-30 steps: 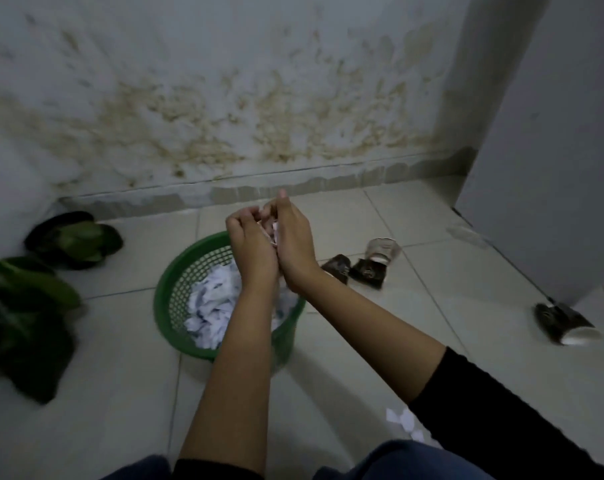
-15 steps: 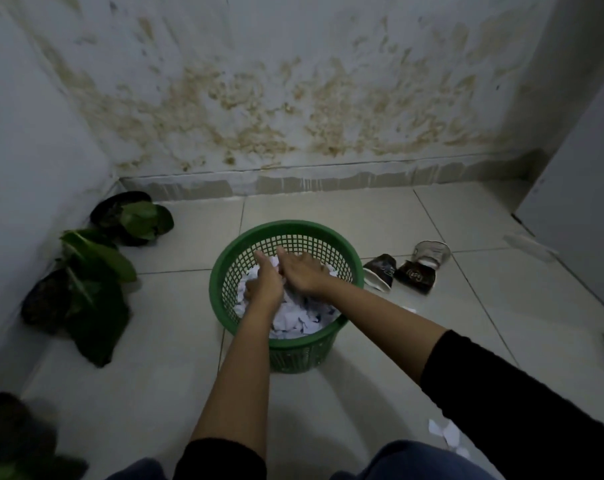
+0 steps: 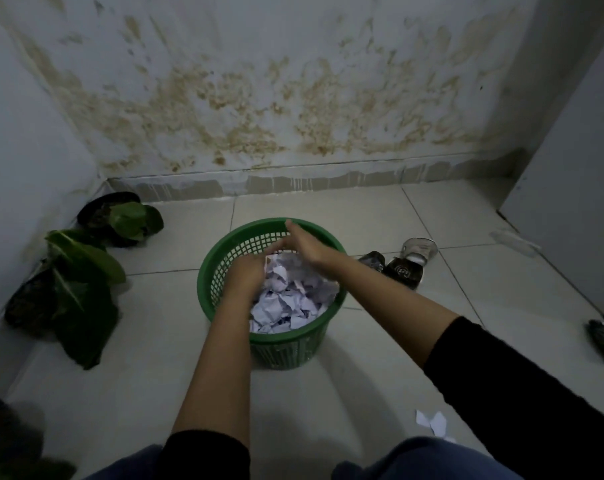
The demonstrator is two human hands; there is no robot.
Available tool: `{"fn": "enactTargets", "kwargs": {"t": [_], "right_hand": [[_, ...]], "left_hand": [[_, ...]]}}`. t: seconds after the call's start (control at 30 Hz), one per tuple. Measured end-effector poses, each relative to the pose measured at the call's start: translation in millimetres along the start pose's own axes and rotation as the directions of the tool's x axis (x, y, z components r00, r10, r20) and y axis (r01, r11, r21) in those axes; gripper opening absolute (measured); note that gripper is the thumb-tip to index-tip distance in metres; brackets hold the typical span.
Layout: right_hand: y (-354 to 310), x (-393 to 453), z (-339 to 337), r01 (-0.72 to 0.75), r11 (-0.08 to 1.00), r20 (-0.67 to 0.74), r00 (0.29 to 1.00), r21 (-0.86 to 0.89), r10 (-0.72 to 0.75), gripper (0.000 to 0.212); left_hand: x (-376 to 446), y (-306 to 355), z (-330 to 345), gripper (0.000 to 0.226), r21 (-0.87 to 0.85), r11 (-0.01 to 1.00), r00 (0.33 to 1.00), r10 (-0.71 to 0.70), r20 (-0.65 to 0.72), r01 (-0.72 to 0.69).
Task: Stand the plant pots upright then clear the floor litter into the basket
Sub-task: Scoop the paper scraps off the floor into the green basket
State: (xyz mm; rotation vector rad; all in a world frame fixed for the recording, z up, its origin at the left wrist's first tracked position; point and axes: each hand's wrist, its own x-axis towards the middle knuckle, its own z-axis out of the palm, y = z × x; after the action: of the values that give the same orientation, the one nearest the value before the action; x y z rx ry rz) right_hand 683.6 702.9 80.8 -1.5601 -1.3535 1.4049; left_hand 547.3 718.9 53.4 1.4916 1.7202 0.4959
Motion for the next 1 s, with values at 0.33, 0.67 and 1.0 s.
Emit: {"fn": "enactTargets", "kwargs": {"t": [0.33, 0.67, 1.0], "right_hand": [[-7.6, -61.2, -60.6, 0.22, 0.963, -0.293, 0.941, 0.153, -0.168, 0.021], [132.0, -159.0, -123.5, -0.1, 0.995, -0.457, 0.885, -0.004, 0.087, 0.016], [274.6, -217.4, -90.4, -0.441, 0.737, -0.208, 0.896, -0.512, 0.391, 0.076]], "left_hand": [[-69.1, 80.7, 32.3, 0.02, -0.306, 0.856, 0.896, 0.331, -0.295, -0.417], [-124.7, 80.2, 168.6, 0.018, -0.421, 0.805, 0.833, 0.524, 0.177, -0.417], [-146.0, -53.5, 261.9, 0.022, 0.175, 0.949, 0.812, 0.119, 0.571, -0.262]]}}
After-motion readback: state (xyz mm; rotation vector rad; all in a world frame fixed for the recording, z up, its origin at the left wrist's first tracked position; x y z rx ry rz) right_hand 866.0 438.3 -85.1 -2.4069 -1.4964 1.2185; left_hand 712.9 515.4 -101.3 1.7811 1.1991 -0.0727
